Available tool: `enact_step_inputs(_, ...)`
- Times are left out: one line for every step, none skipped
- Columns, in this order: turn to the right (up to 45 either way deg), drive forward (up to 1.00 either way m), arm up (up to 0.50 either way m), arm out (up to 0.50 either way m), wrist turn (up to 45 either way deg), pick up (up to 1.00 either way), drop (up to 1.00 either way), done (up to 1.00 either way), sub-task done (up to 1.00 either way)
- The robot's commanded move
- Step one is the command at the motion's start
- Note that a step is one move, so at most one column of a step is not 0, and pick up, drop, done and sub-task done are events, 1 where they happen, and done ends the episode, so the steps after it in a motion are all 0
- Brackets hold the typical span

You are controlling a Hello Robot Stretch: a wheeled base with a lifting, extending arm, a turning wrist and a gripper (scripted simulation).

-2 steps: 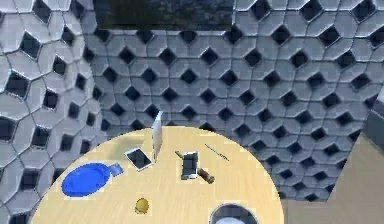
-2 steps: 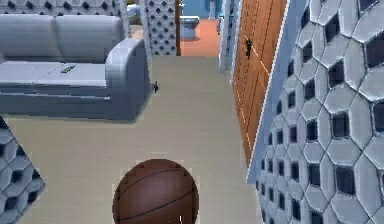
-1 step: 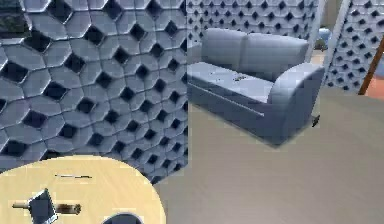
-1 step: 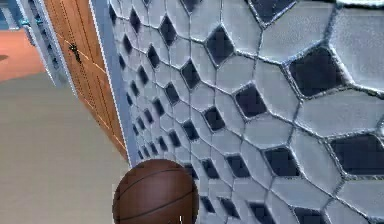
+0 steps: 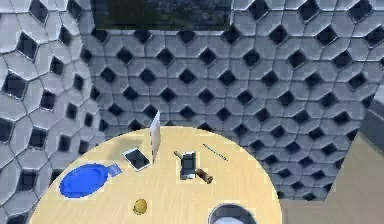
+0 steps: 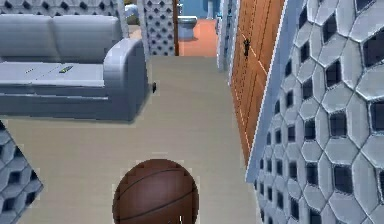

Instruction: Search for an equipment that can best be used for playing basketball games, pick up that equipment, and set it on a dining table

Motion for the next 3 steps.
enact_step_inputs(-42.0,0.0,0.0,0.0,0.0,0.0,0.0,0.0,0.0)
enact_step_inputs(45.0,0.0,0.0,0.0,0.0,0.0,0.0,0.0,0.0)
enact_step_inputs(33.0,0.0,0.0,0.0,0.0,0.0,0.0,0.0,0.0)
